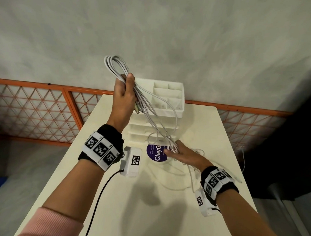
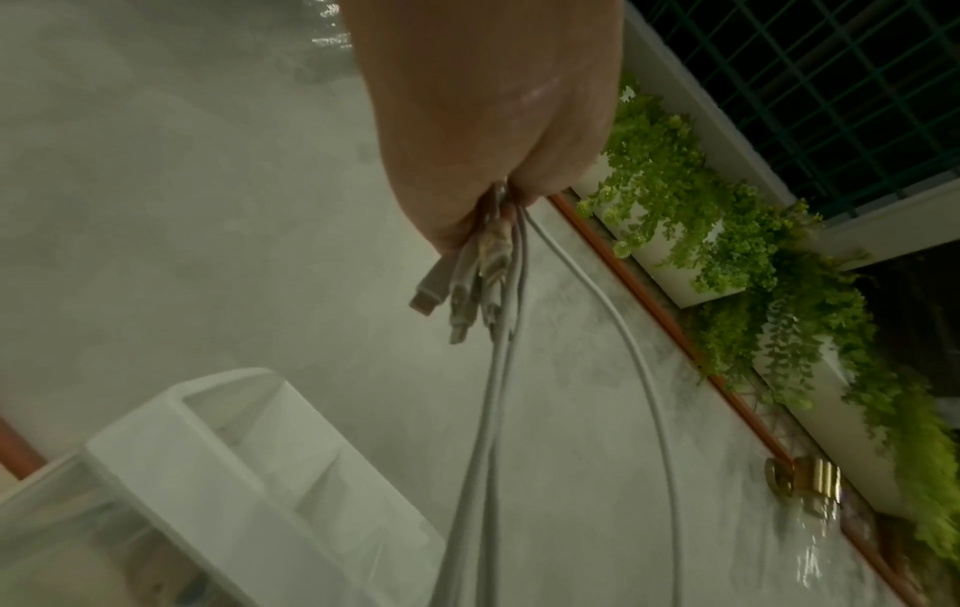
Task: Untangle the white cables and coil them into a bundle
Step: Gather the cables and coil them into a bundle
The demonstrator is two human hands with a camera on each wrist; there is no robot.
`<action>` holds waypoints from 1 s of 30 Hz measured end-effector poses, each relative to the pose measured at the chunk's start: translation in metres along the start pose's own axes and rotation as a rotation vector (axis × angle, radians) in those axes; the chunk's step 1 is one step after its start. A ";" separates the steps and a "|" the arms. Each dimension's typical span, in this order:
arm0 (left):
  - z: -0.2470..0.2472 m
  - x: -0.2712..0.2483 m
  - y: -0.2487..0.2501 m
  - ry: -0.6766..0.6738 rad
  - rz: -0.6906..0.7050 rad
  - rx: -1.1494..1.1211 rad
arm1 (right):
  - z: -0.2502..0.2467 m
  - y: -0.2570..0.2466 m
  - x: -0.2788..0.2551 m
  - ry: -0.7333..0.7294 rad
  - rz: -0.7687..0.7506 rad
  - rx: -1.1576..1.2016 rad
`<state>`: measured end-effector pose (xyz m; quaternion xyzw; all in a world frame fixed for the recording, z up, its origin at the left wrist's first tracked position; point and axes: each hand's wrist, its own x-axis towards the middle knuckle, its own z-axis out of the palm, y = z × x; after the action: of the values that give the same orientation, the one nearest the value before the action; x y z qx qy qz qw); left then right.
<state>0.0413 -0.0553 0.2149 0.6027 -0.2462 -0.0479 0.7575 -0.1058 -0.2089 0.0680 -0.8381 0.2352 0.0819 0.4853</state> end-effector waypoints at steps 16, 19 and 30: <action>-0.005 -0.010 -0.007 -0.007 -0.005 0.038 | -0.019 0.031 -0.003 0.013 0.086 0.988; -0.006 -0.010 -0.010 -0.028 -0.001 0.068 | -0.021 0.032 -0.003 0.058 0.145 1.014; -0.010 -0.011 -0.009 -0.026 0.041 0.133 | -0.018 0.038 0.000 0.483 -0.160 0.432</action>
<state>0.0377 -0.0444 0.2015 0.6459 -0.2710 -0.0238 0.7133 -0.1256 -0.2397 0.0476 -0.7269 0.2889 -0.2093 0.5868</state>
